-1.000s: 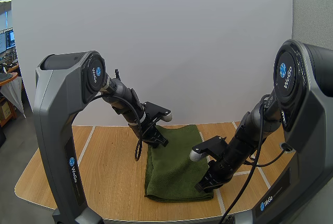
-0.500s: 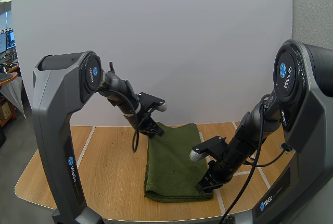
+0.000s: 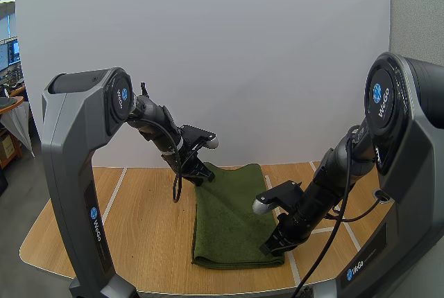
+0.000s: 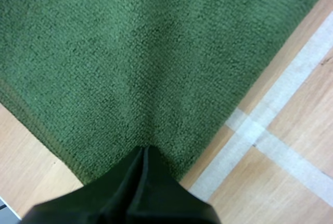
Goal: Fold the towel
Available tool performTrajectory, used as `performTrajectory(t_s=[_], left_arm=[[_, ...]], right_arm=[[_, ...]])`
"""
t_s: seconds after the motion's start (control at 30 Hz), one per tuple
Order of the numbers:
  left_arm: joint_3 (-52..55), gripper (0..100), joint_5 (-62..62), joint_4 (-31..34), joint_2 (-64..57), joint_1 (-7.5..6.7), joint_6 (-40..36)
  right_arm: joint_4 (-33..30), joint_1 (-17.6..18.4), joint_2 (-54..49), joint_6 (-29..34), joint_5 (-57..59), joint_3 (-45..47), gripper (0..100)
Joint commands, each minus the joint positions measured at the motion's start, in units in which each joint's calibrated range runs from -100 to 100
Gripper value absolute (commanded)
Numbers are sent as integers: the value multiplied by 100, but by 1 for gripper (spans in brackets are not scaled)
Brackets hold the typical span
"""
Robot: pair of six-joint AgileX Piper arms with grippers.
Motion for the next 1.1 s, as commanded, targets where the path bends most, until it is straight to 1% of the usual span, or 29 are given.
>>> performTrajectory(t_s=[0.0,0.1,0.13,0.23,0.3,0.37,0.4,0.43,0.53,0.57,0.67,0.7,0.77,0.83,0.87,0.9,1.07], left_arm=[[-38,52,-46,-272,-5,1,19],[-38,63,-31,-327,-119,1,19],[-38,64,-31,-327,-207,1,19],[-38,63,275,-327,-539,1,19],[-38,63,731,-327,-790,1,19],[-38,63,1264,-327,-998,1,19],[-38,63,1319,-327,-1031,1,19],[-38,63,1784,-358,-1119,1,19],[64,62,2519,-452,-1168,1,19],[146,60,2589,-451,-1179,1,19],[509,50,2590,-475,-1179,1,43],[634,41,2590,-475,-1179,1,114],[948,17,2590,-475,-1179,1,158],[1128,3,2590,-475,-1179,1,169],[1255,0,2590,-475,-1179,1,199],[1386,0,2590,-475,-1179,1,212],[2035,0,1982,-475,-1179,1,381]], right_arm=[[-80,-11,78,-33,343,160,0],[12,-11,78,-33,343,160,0],[63,-11,78,-45,343,160,0],[195,-11,-2,-67,343,148,0],[352,-11,-239,-71,343,137,0],[413,-11,-551,-71,343,137,0],[413,-11,-730,-71,343,137,0],[416,-11,-881,-71,343,124,0],[426,-11,-1479,-12,524,-30,0],[451,-11,-1659,11,658,-106,0],[448,-11,-2060,111,806,-316,0],[448,-11,-2150,113,806,-392,0],[497,-11,-2246,113,787,-547,0],[598,-11,-2231,113,692,-650,0],[832,-11,-2117,36,356,-801,0],[935,-11,-1945,-33,135,-907,0],[1028,-11,-1124,-33,-33,-1353,0]])
